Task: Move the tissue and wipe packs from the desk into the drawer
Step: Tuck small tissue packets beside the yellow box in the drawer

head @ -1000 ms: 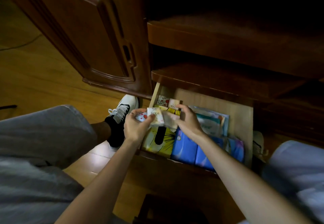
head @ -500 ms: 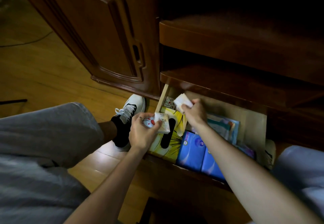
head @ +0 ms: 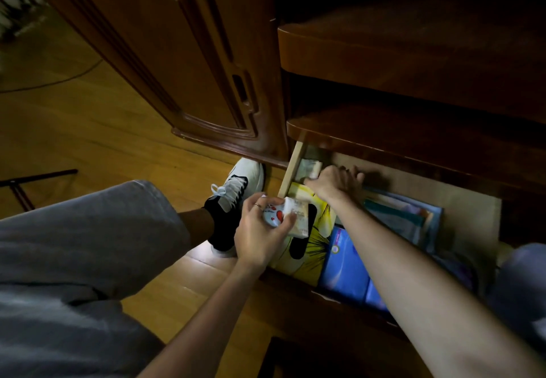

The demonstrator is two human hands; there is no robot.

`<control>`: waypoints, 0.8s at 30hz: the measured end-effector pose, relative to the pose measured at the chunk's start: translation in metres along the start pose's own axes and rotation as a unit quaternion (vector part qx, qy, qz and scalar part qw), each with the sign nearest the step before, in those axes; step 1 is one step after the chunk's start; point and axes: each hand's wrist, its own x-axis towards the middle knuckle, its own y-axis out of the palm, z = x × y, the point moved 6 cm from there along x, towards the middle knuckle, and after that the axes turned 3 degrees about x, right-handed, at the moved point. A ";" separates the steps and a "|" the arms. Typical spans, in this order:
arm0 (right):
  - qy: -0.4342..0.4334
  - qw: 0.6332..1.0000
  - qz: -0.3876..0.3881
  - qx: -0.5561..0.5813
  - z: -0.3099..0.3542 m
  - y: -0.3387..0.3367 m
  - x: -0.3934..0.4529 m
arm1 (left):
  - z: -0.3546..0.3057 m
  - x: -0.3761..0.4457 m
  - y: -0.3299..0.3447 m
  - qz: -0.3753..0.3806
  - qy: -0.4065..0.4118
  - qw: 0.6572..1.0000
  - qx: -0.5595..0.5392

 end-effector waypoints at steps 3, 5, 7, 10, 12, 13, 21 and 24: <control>0.010 0.994 -0.021 0.105 0.001 -0.008 0.004 | -0.002 0.000 0.002 0.002 0.003 1.000 0.005; 0.004 0.976 -0.020 0.215 0.003 -0.008 0.006 | -0.003 0.000 0.003 0.004 0.004 1.000 0.006; -0.012 0.973 0.010 0.232 0.006 -0.001 0.005 | -0.002 0.000 0.003 0.006 0.004 1.000 0.004; -0.011 0.966 0.033 0.256 0.003 0.006 0.004 | -0.001 0.000 0.002 0.007 0.004 1.000 0.002; -0.012 0.958 0.063 0.279 0.003 0.010 0.005 | -0.001 0.000 0.002 0.006 0.005 1.000 0.002; -0.019 0.951 0.084 0.295 0.003 0.011 0.005 | -0.001 0.000 0.002 0.005 0.005 1.000 0.002; -0.142 0.863 0.214 0.435 0.004 -0.031 -0.045 | -0.010 0.008 0.003 -0.034 -0.040 0.991 -0.121; -0.169 0.829 0.315 0.431 0.010 -0.033 -0.061 | -0.021 0.010 0.003 -0.061 -0.028 0.991 -0.117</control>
